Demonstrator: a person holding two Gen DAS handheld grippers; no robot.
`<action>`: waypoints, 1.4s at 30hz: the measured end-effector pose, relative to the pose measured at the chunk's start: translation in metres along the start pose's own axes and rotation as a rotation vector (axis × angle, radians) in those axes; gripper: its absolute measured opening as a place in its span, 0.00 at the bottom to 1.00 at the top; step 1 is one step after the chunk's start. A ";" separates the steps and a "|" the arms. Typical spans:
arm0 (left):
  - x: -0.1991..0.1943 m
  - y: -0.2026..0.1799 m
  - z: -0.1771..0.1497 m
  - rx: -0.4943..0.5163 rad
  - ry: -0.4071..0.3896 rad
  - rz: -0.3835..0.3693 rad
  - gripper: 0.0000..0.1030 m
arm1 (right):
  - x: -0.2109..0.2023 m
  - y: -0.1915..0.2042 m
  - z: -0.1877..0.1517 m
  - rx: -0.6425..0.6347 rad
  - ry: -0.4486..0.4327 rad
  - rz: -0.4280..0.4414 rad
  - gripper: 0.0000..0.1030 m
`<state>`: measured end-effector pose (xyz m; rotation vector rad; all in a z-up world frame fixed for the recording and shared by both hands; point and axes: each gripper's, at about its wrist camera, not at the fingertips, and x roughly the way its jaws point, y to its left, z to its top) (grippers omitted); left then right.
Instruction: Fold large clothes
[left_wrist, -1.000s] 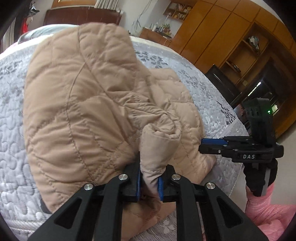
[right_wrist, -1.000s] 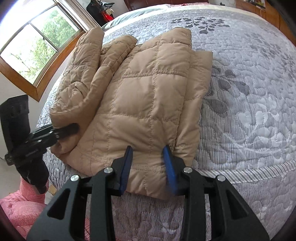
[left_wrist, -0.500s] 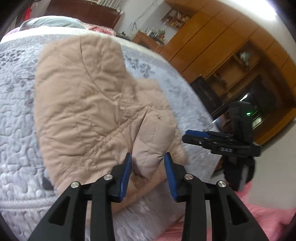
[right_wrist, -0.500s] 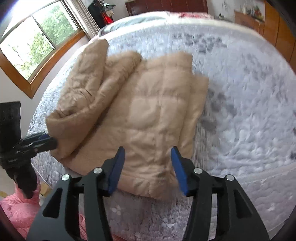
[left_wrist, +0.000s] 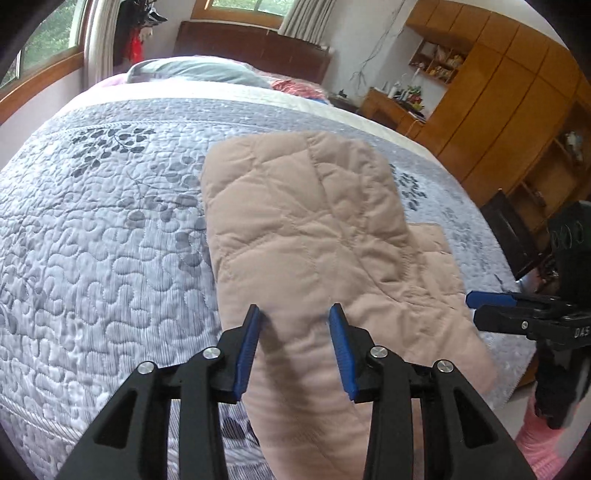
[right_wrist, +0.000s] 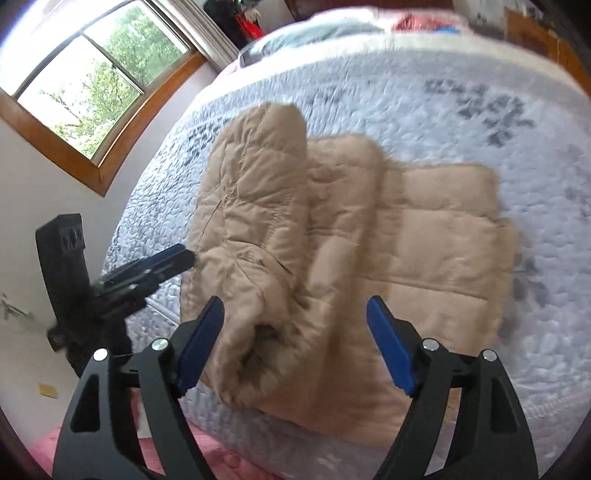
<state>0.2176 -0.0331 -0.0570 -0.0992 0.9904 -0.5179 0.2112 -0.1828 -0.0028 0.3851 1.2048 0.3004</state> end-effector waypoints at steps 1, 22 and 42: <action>0.003 -0.002 0.004 -0.001 0.002 0.000 0.37 | 0.007 -0.001 0.004 0.012 0.024 0.009 0.77; -0.025 -0.011 0.009 0.016 -0.096 -0.015 0.38 | -0.018 0.026 0.009 -0.162 -0.046 -0.044 0.25; 0.023 -0.100 -0.008 0.223 0.001 -0.016 0.39 | -0.044 -0.093 -0.046 0.070 -0.114 0.021 0.26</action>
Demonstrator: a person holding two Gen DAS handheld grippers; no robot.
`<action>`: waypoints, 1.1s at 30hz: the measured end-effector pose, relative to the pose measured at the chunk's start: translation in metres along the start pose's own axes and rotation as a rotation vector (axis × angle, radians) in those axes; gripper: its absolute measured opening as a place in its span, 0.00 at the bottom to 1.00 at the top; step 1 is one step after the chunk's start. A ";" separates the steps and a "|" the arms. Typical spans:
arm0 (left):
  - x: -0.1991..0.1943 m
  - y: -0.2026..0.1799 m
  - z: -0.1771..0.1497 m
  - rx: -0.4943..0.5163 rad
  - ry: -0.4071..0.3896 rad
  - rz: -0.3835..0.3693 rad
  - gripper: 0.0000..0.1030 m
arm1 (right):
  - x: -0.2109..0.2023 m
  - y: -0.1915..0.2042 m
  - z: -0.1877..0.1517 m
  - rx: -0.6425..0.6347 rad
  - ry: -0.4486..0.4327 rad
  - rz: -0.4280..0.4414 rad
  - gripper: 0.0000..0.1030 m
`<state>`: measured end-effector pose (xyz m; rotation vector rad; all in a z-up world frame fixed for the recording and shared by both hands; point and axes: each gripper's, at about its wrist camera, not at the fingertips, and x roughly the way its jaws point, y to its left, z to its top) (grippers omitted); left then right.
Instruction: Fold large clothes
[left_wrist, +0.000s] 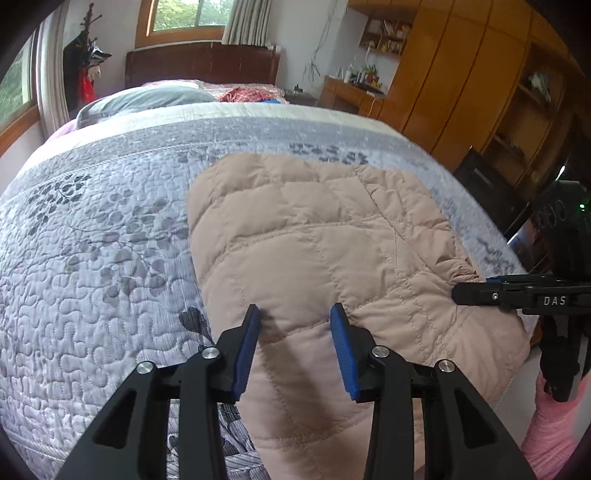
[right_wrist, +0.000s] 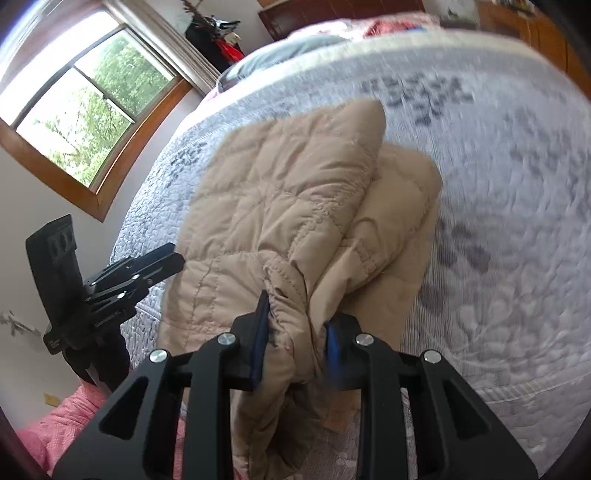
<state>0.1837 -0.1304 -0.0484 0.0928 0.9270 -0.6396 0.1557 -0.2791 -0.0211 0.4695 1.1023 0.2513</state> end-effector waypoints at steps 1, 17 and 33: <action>0.002 -0.002 -0.001 0.010 0.004 0.007 0.41 | 0.007 -0.004 -0.002 0.014 0.006 0.009 0.27; 0.012 0.007 -0.008 -0.059 0.046 0.000 0.44 | 0.012 0.001 -0.025 -0.035 -0.052 -0.083 0.41; -0.042 -0.027 -0.045 -0.002 0.015 -0.065 0.42 | -0.031 0.076 -0.073 -0.302 -0.103 -0.184 0.29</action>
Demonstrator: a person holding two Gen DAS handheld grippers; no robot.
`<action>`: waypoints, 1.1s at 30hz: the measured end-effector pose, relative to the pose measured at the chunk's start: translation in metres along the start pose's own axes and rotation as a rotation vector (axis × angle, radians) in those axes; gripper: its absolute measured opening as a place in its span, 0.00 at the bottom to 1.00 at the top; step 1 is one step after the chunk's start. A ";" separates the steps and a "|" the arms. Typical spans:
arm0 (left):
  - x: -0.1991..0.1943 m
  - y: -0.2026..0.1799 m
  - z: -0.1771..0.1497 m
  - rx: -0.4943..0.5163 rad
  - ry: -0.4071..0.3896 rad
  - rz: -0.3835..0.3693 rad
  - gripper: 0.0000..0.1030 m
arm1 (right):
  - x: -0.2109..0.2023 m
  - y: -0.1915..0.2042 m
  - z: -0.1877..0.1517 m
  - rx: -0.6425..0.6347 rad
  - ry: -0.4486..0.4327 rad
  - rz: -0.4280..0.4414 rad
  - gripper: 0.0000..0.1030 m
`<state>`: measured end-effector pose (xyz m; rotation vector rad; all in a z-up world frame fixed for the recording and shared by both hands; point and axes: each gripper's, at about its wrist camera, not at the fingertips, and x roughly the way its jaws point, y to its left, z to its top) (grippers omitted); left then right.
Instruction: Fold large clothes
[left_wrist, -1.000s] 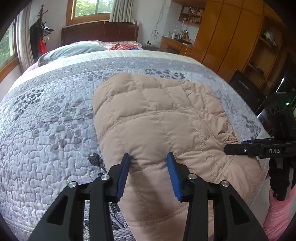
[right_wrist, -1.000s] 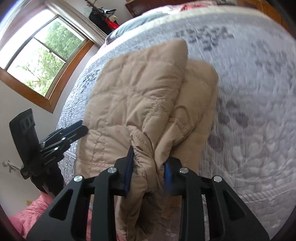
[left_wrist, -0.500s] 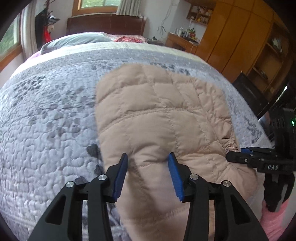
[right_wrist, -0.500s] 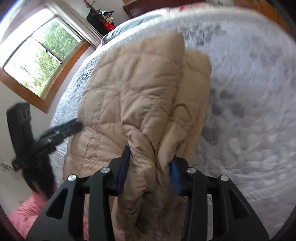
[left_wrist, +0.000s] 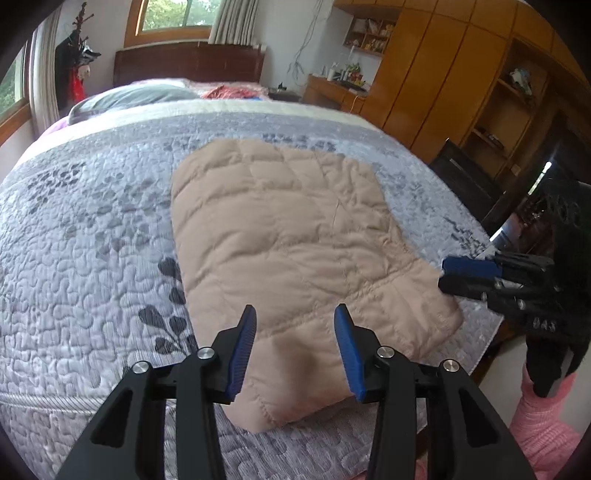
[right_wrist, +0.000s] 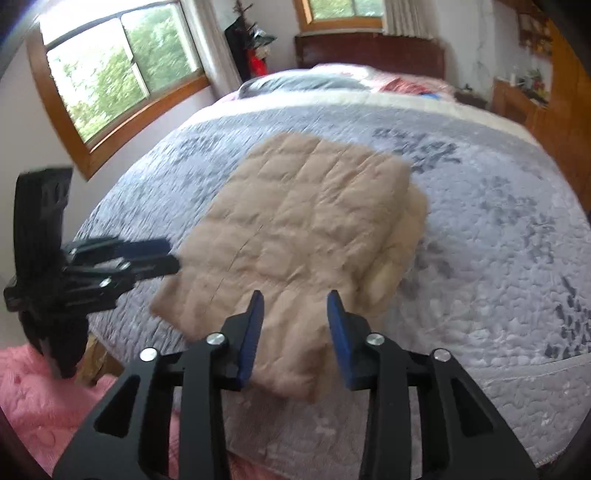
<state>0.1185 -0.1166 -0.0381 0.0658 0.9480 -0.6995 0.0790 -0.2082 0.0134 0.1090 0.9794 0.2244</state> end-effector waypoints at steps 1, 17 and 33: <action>0.003 0.001 -0.002 -0.011 0.015 0.003 0.42 | 0.005 0.002 -0.002 -0.002 0.016 -0.005 0.28; 0.030 0.001 -0.020 -0.011 0.071 0.034 0.38 | 0.051 -0.017 -0.035 0.112 0.102 -0.012 0.26; 0.033 0.015 -0.020 -0.046 0.084 -0.025 0.37 | 0.050 -0.017 -0.025 0.104 0.113 0.004 0.29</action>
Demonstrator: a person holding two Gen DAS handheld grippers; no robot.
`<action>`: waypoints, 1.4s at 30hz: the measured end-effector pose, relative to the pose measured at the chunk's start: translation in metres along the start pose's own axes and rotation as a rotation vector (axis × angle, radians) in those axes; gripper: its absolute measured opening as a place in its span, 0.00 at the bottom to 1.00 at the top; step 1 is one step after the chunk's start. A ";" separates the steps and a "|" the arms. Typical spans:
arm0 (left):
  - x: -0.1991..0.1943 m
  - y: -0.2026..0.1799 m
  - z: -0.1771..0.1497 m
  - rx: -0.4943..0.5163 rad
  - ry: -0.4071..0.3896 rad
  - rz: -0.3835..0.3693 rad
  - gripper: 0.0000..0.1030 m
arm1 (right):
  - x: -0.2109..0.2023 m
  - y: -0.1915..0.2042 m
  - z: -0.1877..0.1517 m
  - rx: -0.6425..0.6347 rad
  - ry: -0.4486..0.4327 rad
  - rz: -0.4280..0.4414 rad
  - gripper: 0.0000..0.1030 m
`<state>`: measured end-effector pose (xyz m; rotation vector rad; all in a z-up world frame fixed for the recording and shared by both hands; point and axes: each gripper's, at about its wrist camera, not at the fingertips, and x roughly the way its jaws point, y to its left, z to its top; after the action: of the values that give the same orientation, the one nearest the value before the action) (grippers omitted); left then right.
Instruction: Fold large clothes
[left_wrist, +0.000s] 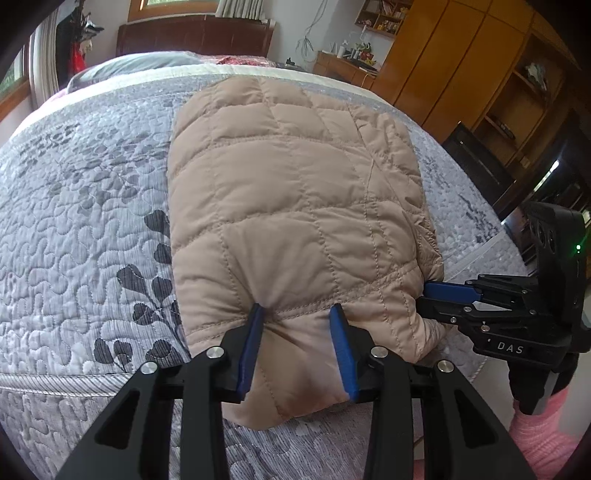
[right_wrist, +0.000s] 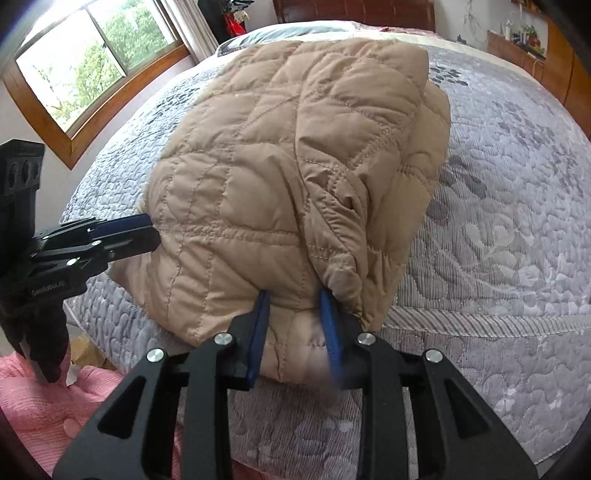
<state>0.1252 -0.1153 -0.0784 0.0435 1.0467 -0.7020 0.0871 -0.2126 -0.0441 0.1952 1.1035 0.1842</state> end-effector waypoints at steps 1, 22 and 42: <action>-0.002 0.001 0.001 -0.005 0.001 -0.009 0.37 | -0.005 0.000 0.003 0.000 -0.004 0.008 0.30; 0.046 0.023 0.122 -0.082 0.007 0.034 0.30 | 0.018 -0.037 0.135 0.101 -0.062 -0.162 0.27; 0.077 0.033 0.113 -0.057 0.025 0.058 0.17 | 0.053 -0.048 0.115 0.132 -0.098 -0.190 0.26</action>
<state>0.2543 -0.1691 -0.0909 0.0335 1.0845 -0.6206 0.2156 -0.2534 -0.0517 0.2137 1.0301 -0.0674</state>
